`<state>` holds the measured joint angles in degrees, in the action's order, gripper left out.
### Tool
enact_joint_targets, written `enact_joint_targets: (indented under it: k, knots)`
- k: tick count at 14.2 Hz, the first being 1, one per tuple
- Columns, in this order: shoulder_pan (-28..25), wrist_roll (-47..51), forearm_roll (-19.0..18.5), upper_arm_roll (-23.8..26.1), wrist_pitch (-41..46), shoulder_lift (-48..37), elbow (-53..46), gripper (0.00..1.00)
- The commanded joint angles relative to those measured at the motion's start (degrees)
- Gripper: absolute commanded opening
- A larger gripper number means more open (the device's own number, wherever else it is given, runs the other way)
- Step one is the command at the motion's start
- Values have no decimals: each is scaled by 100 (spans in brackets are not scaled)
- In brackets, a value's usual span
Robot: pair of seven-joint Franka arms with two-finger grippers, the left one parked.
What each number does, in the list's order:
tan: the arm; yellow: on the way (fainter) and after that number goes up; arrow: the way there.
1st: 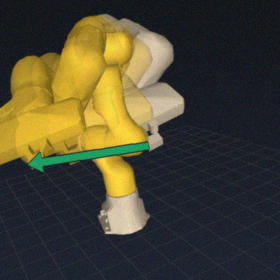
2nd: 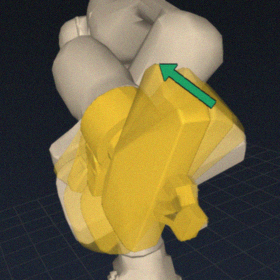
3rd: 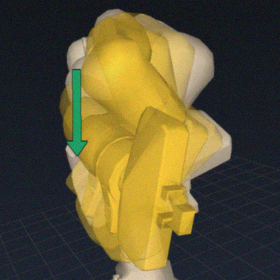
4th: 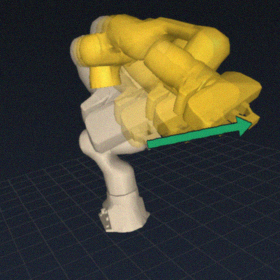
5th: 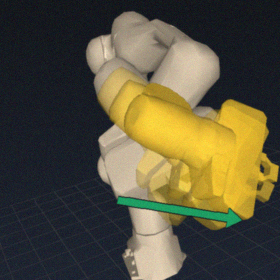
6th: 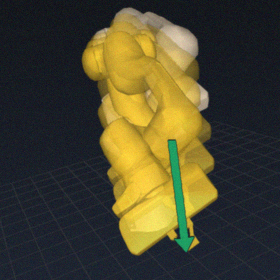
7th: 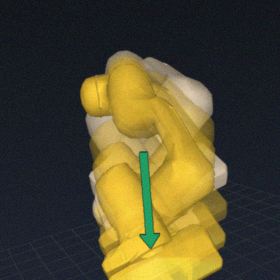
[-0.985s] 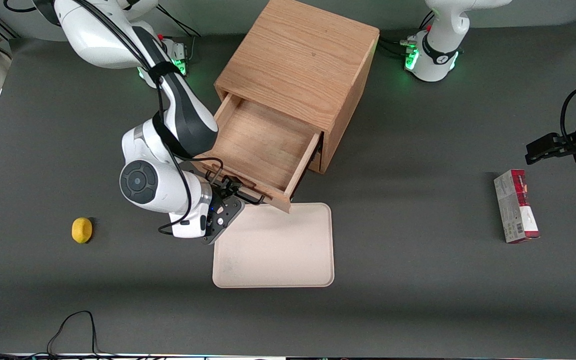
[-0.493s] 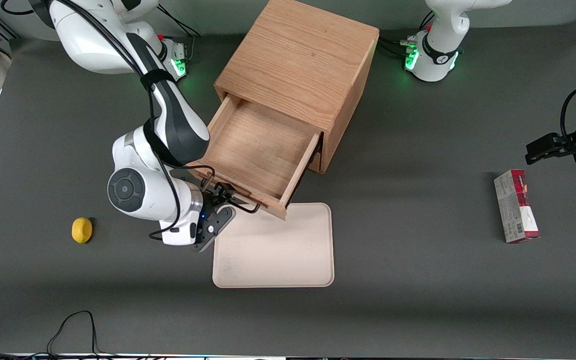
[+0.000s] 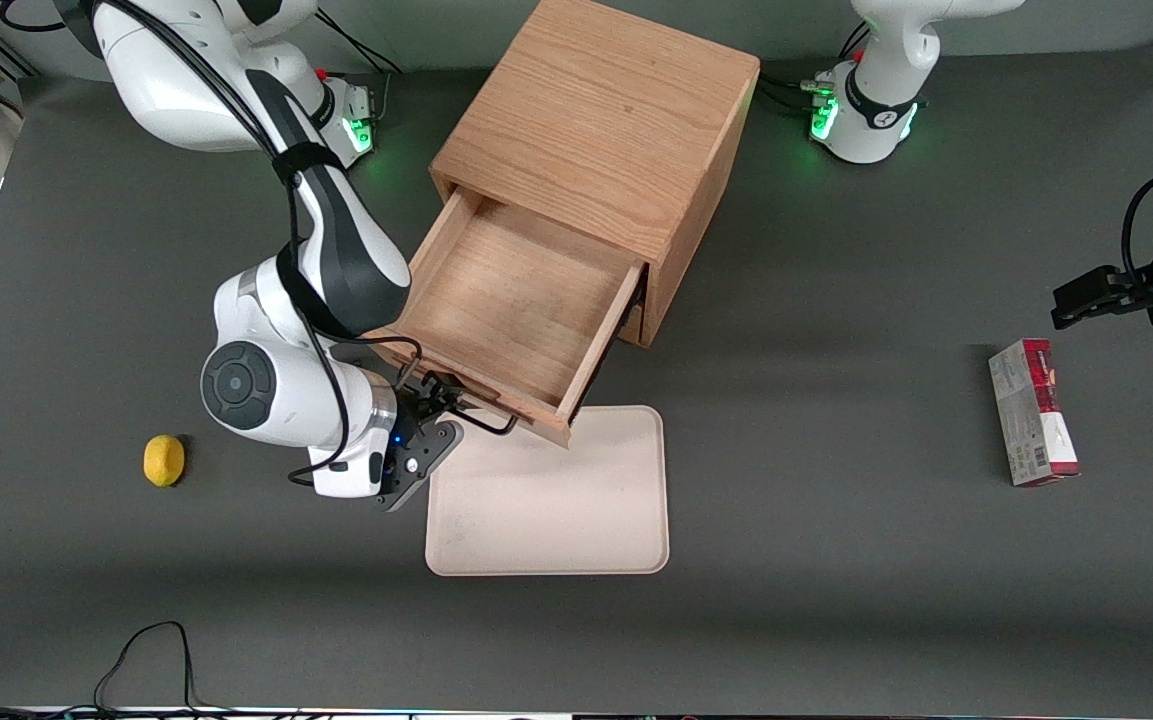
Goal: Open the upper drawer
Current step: 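Pull the upper drawer outward from the cabinet with the right gripper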
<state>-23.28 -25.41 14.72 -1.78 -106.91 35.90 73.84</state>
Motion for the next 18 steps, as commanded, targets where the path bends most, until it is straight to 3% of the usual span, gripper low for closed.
enact_joint_targets:
  k: [1,18]
  knots:
    - [121,-157,128,55,91,189,-317,100]
    - [447,-157,304,73,127,444,-686,100]
